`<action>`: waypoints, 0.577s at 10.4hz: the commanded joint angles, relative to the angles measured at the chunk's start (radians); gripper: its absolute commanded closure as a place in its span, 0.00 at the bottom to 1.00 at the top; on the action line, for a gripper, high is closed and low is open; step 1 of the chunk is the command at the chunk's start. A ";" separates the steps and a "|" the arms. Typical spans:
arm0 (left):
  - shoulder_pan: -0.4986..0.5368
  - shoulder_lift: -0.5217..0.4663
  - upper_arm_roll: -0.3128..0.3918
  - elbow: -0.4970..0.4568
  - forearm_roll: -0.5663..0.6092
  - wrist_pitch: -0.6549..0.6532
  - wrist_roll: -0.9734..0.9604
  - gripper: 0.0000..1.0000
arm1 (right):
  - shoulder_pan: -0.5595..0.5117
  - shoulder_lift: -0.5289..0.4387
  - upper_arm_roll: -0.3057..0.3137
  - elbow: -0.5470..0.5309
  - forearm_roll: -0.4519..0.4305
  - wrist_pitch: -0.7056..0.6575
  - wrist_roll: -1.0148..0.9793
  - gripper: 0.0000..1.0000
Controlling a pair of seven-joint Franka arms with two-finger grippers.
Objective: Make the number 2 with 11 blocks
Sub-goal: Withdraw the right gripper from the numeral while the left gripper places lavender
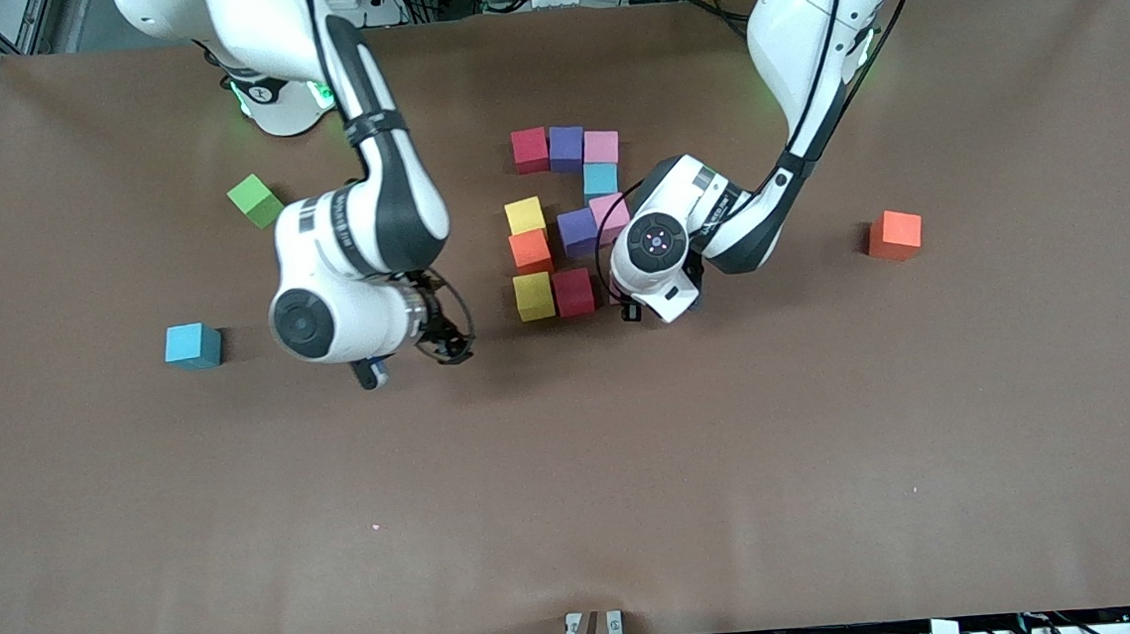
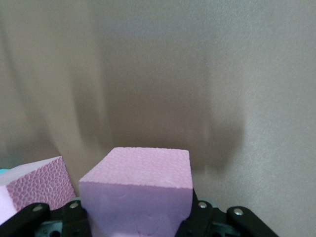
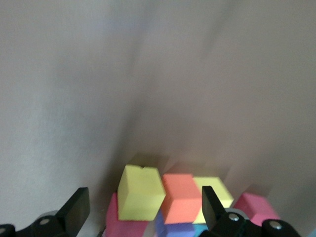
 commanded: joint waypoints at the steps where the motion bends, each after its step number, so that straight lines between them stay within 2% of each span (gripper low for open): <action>1: -0.018 0.029 0.008 0.040 -0.022 -0.017 -0.015 0.91 | -0.099 -0.011 0.010 0.074 -0.060 -0.123 -0.123 0.00; 3: -0.028 0.035 0.008 0.046 -0.022 -0.017 -0.018 0.91 | -0.168 -0.016 -0.008 0.131 -0.074 -0.202 -0.235 0.00; 6: -0.028 0.036 0.010 0.049 -0.022 -0.017 -0.019 0.89 | -0.163 -0.057 -0.138 0.160 -0.089 -0.243 -0.475 0.00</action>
